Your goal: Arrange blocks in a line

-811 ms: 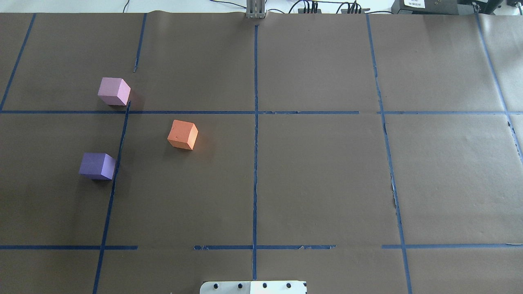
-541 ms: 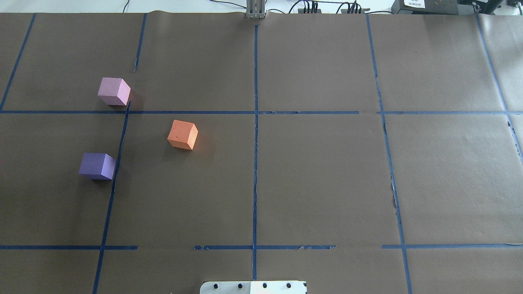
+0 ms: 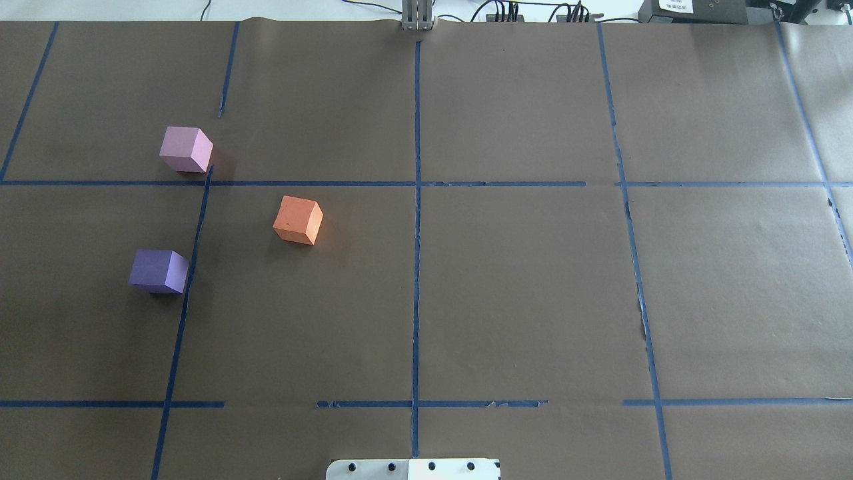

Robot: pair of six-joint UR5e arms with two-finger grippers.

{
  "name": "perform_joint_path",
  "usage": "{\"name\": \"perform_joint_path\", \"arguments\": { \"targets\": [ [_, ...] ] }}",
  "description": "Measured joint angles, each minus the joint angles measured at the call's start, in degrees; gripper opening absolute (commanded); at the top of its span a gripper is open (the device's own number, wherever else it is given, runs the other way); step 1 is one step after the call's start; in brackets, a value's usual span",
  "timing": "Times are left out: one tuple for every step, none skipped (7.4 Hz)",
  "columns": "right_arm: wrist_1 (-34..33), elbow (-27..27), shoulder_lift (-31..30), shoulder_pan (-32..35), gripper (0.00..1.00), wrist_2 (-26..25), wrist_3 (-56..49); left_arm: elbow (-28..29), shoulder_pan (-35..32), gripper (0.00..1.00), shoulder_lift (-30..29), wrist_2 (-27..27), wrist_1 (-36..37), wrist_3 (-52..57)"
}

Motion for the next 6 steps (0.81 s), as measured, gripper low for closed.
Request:
{"name": "perform_joint_path", "arguments": {
  "targets": [
    [0.0,0.0,0.0,0.0,1.00,0.0,0.0,-0.8,0.1,1.00,-0.5,0.0,0.2,-0.2],
    [0.0,0.0,0.0,0.0,1.00,0.0,0.0,-2.0,0.1,1.00,-1.9,0.1,1.8,-0.3],
    [0.0,0.0,0.0,0.0,1.00,0.0,0.0,-4.2,0.1,1.00,-4.7,0.2,6.3,-0.5],
    [0.0,0.0,0.0,0.0,1.00,0.0,0.0,-7.3,0.2,1.00,-8.8,0.3,13.1,-0.9],
    [0.0,0.0,0.0,0.0,1.00,0.0,0.0,-10.2,0.8,1.00,-12.8,0.3,18.4,-2.5],
    [0.0,0.0,0.0,0.0,1.00,0.0,0.0,-12.9,2.7,1.00,-16.0,0.3,21.1,-6.0]
  ]
}}
